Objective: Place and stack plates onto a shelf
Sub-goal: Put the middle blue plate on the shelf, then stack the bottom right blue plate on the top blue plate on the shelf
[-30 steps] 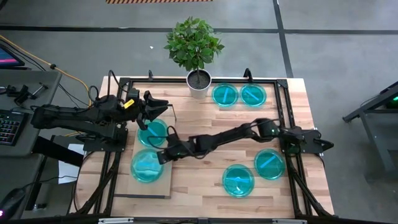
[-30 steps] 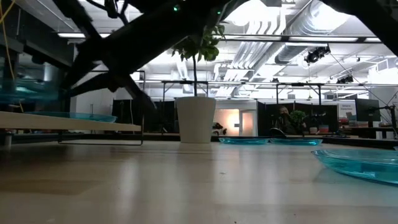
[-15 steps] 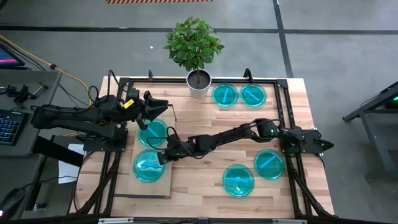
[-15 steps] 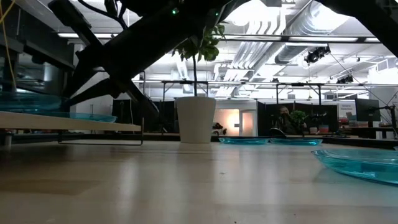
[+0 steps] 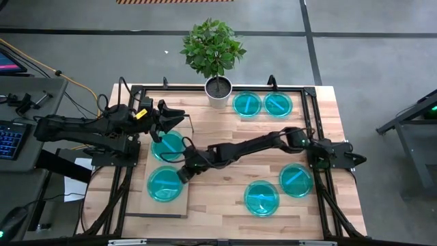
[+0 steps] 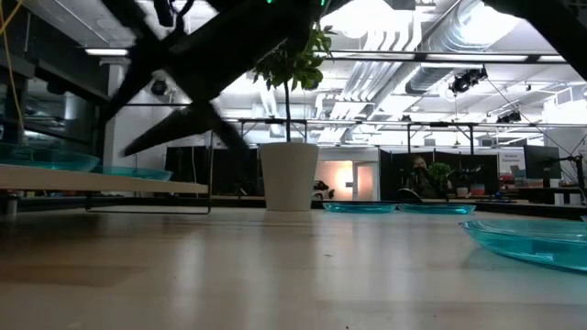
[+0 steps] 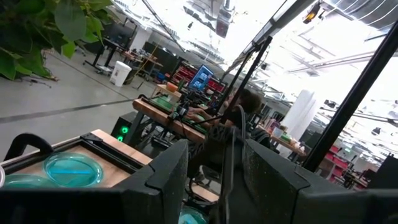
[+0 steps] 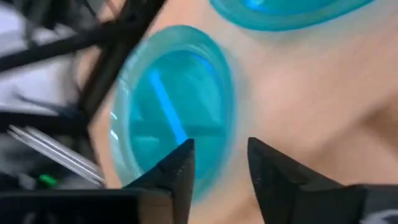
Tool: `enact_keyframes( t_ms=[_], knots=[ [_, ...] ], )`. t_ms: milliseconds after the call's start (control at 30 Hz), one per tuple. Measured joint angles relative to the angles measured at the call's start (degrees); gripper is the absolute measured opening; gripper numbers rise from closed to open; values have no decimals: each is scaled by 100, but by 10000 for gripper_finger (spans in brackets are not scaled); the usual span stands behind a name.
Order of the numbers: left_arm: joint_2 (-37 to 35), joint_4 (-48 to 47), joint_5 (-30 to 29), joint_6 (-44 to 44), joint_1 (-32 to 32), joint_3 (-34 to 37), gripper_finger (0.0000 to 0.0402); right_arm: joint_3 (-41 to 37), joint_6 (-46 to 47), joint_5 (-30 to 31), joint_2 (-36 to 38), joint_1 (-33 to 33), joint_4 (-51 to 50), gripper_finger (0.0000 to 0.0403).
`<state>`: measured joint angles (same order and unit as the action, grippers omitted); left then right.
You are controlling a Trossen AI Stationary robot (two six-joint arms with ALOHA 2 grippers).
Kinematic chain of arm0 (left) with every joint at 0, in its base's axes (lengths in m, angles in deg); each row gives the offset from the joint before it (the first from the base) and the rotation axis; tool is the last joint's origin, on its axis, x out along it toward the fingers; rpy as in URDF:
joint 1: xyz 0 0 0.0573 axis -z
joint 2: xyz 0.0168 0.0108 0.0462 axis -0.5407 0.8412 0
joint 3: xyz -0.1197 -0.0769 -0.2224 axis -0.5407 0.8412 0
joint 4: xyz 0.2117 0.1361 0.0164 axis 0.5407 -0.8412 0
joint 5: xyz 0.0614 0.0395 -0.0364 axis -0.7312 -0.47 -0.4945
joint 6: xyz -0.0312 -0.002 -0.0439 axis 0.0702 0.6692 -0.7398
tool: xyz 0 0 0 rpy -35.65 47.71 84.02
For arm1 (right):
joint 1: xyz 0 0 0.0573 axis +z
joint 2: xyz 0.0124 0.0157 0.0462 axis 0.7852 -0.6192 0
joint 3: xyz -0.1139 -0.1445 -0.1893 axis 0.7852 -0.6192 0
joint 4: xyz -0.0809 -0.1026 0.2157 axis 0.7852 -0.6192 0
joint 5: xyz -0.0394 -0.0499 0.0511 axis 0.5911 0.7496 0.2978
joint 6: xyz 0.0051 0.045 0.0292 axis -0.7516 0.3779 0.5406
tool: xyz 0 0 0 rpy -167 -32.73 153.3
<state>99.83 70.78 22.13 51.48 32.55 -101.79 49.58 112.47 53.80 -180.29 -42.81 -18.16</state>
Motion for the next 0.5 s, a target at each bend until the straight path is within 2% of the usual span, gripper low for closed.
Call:
enact_keyframes(
  t_ms=[133, 233, 300, 367, 500],
  knots=[
    [0, -1, 0, 2, 0, 0, 147, 0, -928, 412, 480, 22, -1761, 156],
    [0, -3, 0, 4, 0, 0, 147, -5, -1288, 1066, 794, 157, -3254, 158],
    [-2, -4, 0, 4, 0, 0, 147, -204, -1316, 1470, 999, 268, -3911, 158],
    [-2, -4, 0, 7, 0, 0, 147, -722, -1122, 1596, 1329, 371, -4156, 158],
    [0, -6, -2, 7, 0, 0, 147, -2512, -138, 1476, 2346, 595, -3477, 158]
  ],
)
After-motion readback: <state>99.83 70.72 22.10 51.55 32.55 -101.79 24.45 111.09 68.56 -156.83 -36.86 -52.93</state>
